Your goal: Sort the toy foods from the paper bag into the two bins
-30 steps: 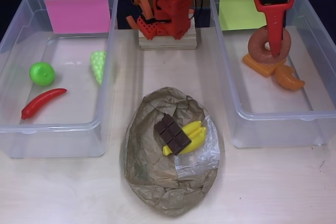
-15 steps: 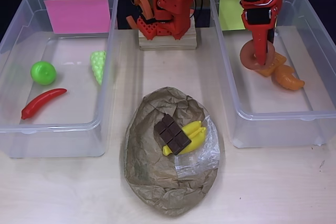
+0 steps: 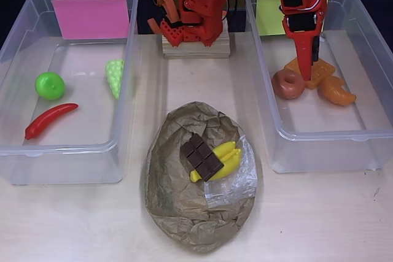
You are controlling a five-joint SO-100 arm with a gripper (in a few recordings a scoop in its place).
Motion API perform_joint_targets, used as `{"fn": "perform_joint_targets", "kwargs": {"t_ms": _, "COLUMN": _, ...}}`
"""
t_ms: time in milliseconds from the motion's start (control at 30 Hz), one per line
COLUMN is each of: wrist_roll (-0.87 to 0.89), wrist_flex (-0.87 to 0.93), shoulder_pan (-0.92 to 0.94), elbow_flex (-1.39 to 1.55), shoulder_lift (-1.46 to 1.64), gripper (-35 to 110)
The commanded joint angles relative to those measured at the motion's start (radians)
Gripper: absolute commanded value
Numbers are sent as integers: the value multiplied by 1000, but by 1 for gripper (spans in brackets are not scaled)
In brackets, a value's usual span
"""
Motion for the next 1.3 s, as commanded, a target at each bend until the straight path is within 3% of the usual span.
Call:
{"fn": "perform_joint_targets", "kwargs": {"t_ms": 0, "wrist_roll": -212, "wrist_flex": 60, "shoulder_pan": 71, "elbow_flex": -132, "shoulder_lift": 58, "gripper": 29}}
{"fn": "perform_joint_targets", "kwargs": {"t_ms": 200, "wrist_roll": -571, "wrist_flex": 175, "shoulder_pan": 245, "elbow_flex": -387, "shoulder_lift": 67, "gripper": 24}}
{"fn": "perform_joint_targets", "kwargs": {"t_ms": 367, "wrist_roll": -810, "wrist_flex": 114, "shoulder_pan": 393, "elbow_flex": -423, "shoulder_lift": 120, "gripper": 16}}
{"fn": "perform_joint_targets", "kwargs": {"t_ms": 467, "wrist_roll": -923, "wrist_flex": 74, "shoulder_pan": 457, "elbow_flex": -423, "shoulder_lift": 129, "gripper": 0}}
{"fn": "perform_joint_targets", "kwargs": {"t_ms": 600, "wrist_roll": -1023, "wrist_flex": 71, "shoulder_pan": 512, "elbow_flex": -413, "shoulder_lift": 133, "gripper": 0}}
{"fn": "perform_joint_targets", "kwargs": {"t_ms": 833, "wrist_roll": -1108, "wrist_flex": 123, "shoulder_pan": 637, "elbow_flex": -291, "shoulder_lift": 206, "gripper": 14}}
{"fn": "perform_joint_targets", "kwargs": {"t_ms": 1000, "wrist_roll": -1178, "wrist_flex": 60, "shoulder_pan": 719, "elbow_flex": -112, "shoulder_lift": 218, "gripper": 26}}
{"fn": "perform_joint_targets", "kwargs": {"t_ms": 1267, "wrist_roll": -927, "wrist_flex": -2, "shoulder_pan": 782, "elbow_flex": -54, "shoulder_lift": -2, "gripper": 32}}
